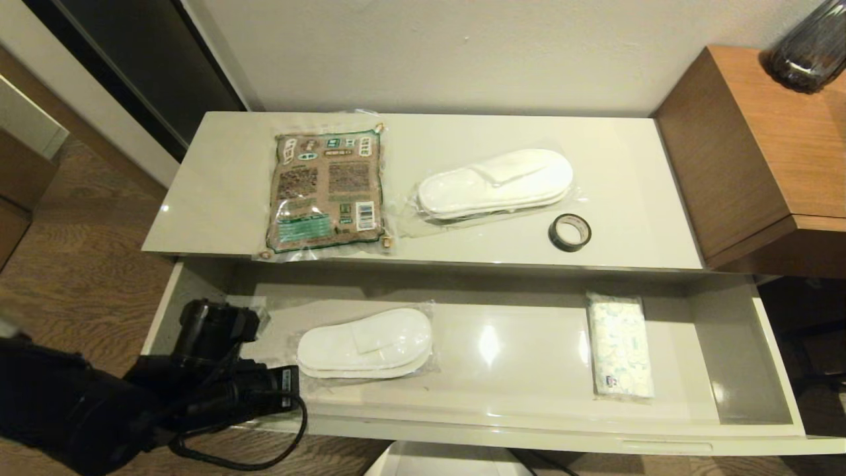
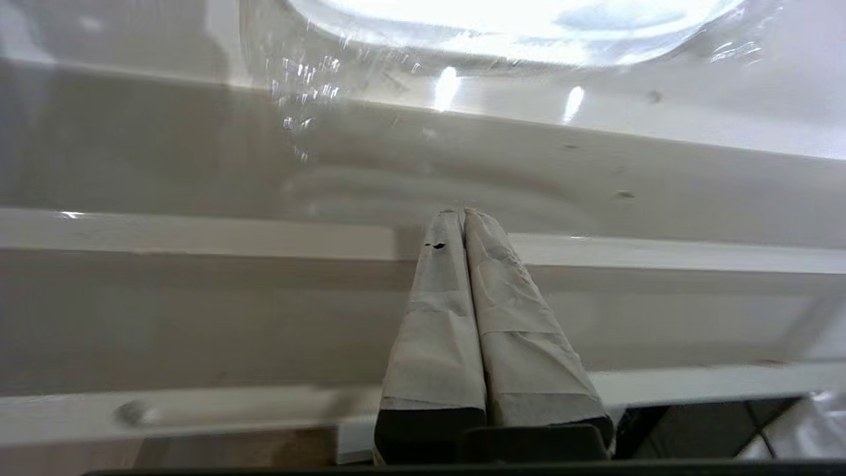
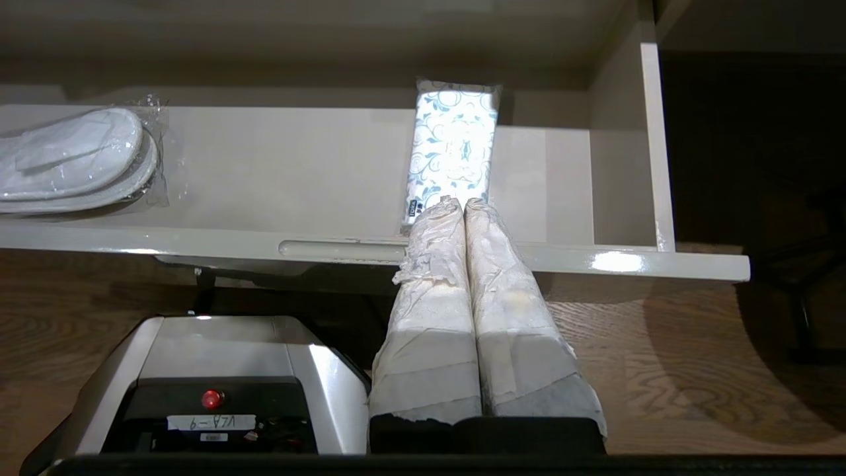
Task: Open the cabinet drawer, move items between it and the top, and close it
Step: Open the drawer, then pick up the solid drinks on the table
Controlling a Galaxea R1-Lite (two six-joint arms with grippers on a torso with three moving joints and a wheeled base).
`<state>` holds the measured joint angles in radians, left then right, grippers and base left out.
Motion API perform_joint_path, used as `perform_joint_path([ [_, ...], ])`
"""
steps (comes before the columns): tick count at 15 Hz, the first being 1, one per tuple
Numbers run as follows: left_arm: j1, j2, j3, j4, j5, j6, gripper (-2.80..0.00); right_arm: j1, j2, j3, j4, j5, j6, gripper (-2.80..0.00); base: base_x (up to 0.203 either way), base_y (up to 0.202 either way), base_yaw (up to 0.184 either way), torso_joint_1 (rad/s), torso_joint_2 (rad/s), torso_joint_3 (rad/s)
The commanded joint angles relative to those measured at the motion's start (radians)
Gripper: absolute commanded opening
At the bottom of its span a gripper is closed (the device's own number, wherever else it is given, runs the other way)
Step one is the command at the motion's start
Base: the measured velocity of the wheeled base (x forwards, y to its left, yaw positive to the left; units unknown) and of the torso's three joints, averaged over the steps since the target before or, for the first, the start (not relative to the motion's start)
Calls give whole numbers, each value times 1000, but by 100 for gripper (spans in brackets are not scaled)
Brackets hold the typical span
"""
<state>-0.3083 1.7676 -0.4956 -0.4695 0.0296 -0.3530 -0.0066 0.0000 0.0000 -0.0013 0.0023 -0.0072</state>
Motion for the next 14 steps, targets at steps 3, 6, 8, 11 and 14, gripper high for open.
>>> perform_joint_path([
  [3, -11, 50, 139, -70, -12, 1, -280, -1, 0, 0, 0, 1, -2, -280, 0, 0, 0, 0, 0, 0],
  [6, -24, 12, 178, -76, -16, -4, -280, -1, 0, 0, 0, 1, -2, -280, 0, 0, 0, 0, 0, 0],
  [8, -45, -29, 173, -73, -14, -10, -280, -1, 0, 0, 0, 1, -1, -280, 0, 0, 0, 0, 0, 0],
  [11, -110, -69, 135, -67, 10, -28, -280, -1, 0, 0, 0, 1, -2, -280, 0, 0, 0, 0, 0, 0],
  [14, -110, -64, 30, -49, 112, -26, -280, -1, 0, 0, 0, 1, -2, -280, 0, 0, 0, 0, 0, 0],
])
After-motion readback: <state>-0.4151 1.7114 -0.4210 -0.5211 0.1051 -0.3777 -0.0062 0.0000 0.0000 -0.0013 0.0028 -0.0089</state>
